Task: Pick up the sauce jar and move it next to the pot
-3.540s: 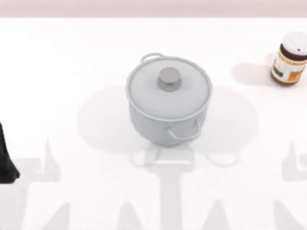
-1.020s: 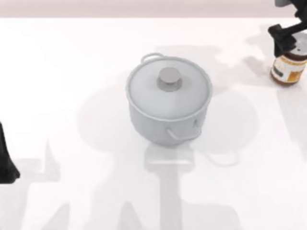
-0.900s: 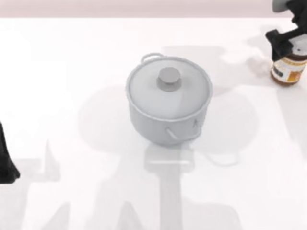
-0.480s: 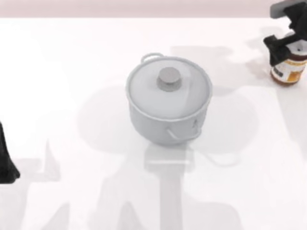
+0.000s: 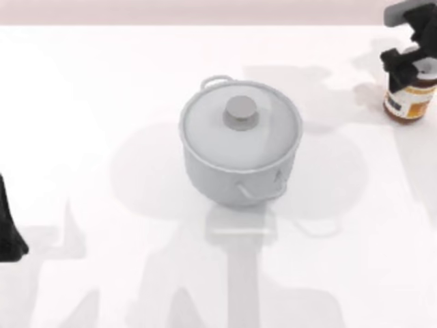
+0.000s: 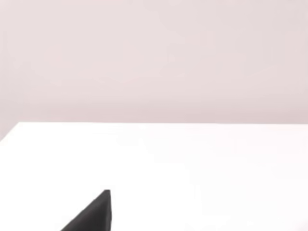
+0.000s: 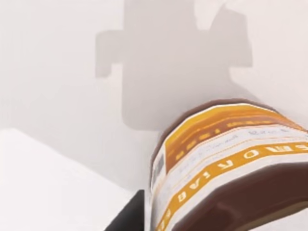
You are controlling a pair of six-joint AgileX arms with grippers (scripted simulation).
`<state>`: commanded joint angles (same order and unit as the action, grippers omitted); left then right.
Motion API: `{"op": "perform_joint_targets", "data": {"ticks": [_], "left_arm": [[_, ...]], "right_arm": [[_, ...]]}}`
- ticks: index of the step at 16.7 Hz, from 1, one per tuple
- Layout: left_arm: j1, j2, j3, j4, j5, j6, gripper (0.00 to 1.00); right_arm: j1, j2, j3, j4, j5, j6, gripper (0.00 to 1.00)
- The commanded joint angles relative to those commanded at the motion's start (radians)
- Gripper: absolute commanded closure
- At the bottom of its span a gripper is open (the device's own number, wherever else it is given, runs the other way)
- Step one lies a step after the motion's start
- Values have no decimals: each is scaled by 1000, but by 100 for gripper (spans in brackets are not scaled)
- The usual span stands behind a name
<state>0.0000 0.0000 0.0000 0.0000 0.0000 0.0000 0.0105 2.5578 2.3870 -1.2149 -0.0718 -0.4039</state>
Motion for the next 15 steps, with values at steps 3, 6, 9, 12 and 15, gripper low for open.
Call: {"op": "perform_joint_targets", "data": {"ticks": [3, 6, 9, 12, 15], "left_arm": [[0, 0, 0, 0, 0, 0, 0], [0, 0, 0, 0, 0, 0, 0], [0, 0, 0, 0, 0, 0, 0], [0, 0, 0, 0, 0, 0, 0], [0, 0, 0, 0, 0, 0, 0]], "right_arm": [[0, 0, 0, 0, 0, 0, 90], [0, 0, 0, 0, 0, 0, 100], [0, 0, 0, 0, 0, 0, 100], [0, 0, 0, 0, 0, 0, 100], [-2, -16, -14, -2, 0, 2, 100]]}}
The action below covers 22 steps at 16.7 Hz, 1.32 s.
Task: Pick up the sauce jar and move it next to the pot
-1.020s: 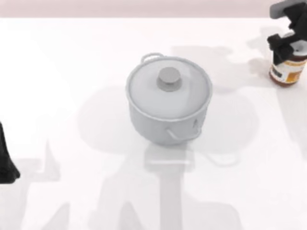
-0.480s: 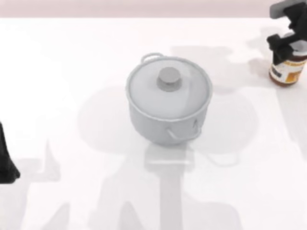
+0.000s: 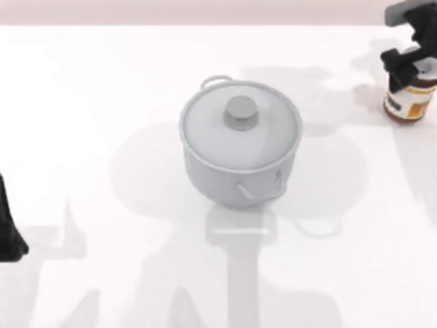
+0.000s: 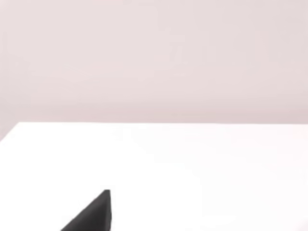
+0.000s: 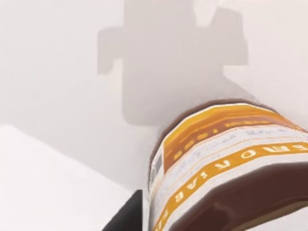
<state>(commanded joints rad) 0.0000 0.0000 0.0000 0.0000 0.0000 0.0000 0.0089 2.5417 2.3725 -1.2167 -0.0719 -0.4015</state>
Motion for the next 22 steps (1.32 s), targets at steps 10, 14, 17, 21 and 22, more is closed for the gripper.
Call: {"op": "perform_joint_targets", "data": {"ticks": [10, 14, 17, 21, 22], "left_arm": [[0, 0, 0, 0, 0, 0, 0], [0, 0, 0, 0, 0, 0, 0], [0, 0, 0, 0, 0, 0, 0], [0, 0, 0, 0, 0, 0, 0], [0, 0, 0, 0, 0, 0, 0]], "right_arm": [[18, -465, -422, -39, -4, 3, 100], [19, -494, -450, -43, -5, 3, 100], [14, -491, -447, -41, -5, 7, 100], [61, -494, -486, -5, 18, 117, 100], [82, -496, -504, 11, 28, 170, 100]]}}
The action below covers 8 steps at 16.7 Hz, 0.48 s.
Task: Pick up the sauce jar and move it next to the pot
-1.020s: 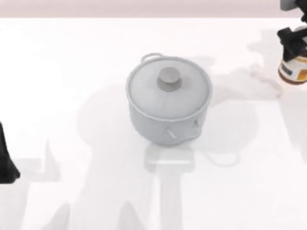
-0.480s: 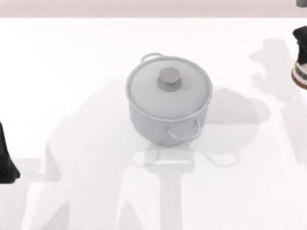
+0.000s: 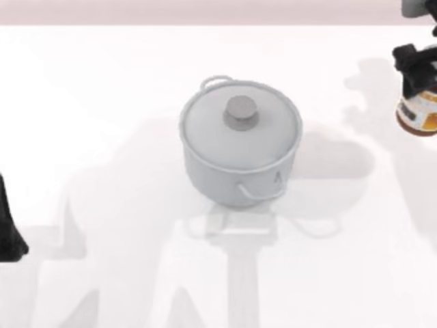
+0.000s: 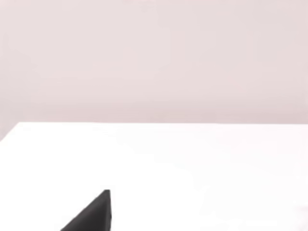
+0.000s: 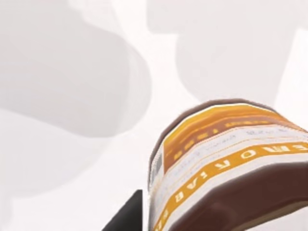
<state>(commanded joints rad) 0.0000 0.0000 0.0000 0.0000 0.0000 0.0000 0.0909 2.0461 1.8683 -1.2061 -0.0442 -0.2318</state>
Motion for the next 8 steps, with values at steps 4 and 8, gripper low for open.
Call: {"op": "perform_joint_targets", "data": {"ticks": [4, 8], "left_arm": [[0, 0, 0, 0, 0, 0, 0], [0, 0, 0, 0, 0, 0, 0]], "right_arm": [[98, -10, -88, 75, 46, 270, 100], [184, -23, -166, 144, 88, 485, 100]]}}
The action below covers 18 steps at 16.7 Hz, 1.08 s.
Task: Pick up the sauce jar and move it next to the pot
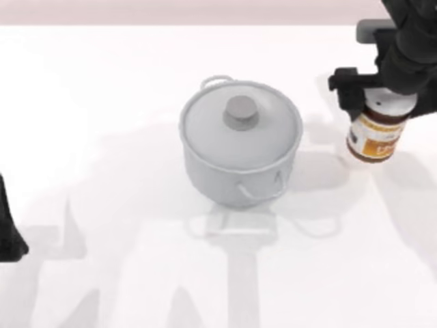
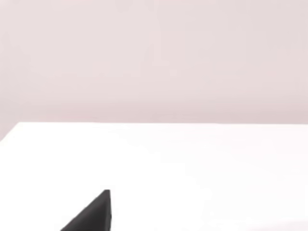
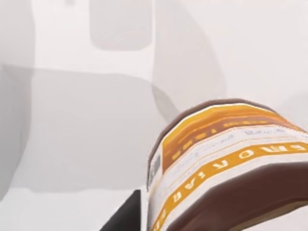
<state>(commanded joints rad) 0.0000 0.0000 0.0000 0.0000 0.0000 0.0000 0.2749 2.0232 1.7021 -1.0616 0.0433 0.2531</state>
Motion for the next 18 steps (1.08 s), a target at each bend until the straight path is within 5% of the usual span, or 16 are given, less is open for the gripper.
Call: {"op": "perform_joint_targets", "data": {"ticks": [18], "left_arm": [[0, 0, 0, 0, 0, 0, 0]], "right_arm": [[24, 51, -139, 196, 13, 52, 100]]}}
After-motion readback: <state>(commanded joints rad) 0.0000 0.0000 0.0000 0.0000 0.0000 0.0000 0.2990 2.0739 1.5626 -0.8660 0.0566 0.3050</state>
